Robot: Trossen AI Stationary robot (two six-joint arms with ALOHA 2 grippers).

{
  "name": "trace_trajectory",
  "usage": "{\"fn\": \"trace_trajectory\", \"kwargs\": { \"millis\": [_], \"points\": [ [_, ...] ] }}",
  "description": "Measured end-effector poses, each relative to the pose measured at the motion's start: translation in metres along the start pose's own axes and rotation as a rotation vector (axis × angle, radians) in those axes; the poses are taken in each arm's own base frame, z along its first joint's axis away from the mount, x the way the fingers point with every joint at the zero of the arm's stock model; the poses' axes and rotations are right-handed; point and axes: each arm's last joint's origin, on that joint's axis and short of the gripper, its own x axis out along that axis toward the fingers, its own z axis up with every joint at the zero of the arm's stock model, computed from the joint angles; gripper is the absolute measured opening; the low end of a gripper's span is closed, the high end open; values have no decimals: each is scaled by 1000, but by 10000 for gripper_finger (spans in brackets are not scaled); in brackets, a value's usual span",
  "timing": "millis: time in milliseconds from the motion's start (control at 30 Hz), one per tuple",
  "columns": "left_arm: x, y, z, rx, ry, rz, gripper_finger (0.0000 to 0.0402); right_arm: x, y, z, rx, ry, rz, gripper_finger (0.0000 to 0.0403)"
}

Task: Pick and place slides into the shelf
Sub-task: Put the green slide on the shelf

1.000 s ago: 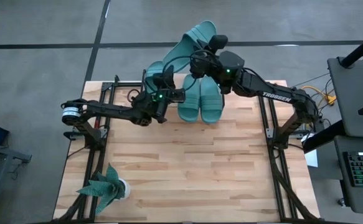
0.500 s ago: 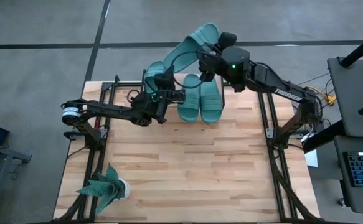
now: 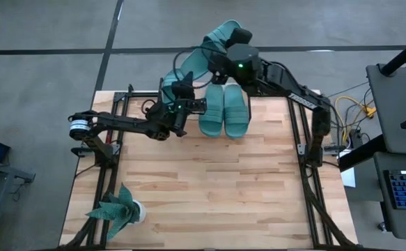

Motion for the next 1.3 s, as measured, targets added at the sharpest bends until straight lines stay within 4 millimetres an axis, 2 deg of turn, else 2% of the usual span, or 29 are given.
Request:
{"fn": "trace_trajectory", "kwargs": {
  "millis": [233, 467, 600, 867, 1300],
  "points": [
    [1, 0, -1, 8, 8, 0, 47, 16, 12, 9, -113, 110, -107, 183],
    [1, 1, -1, -3, 8, 7, 47, 20, 11, 7, -97, 125, -117, 176],
    [1, 1, -1, -6, 4, 11, 47, 20, 11, 7, -76, 125, -117, 140],
    [1, 3, -2, -31, 4, 24, 47, 20, 12, 7, -117, 129, -111, 19],
    [1, 5, -3, -58, 9, 33, 53, 15, 7, 6, -108, 123, -106, 10]
  ]
}}
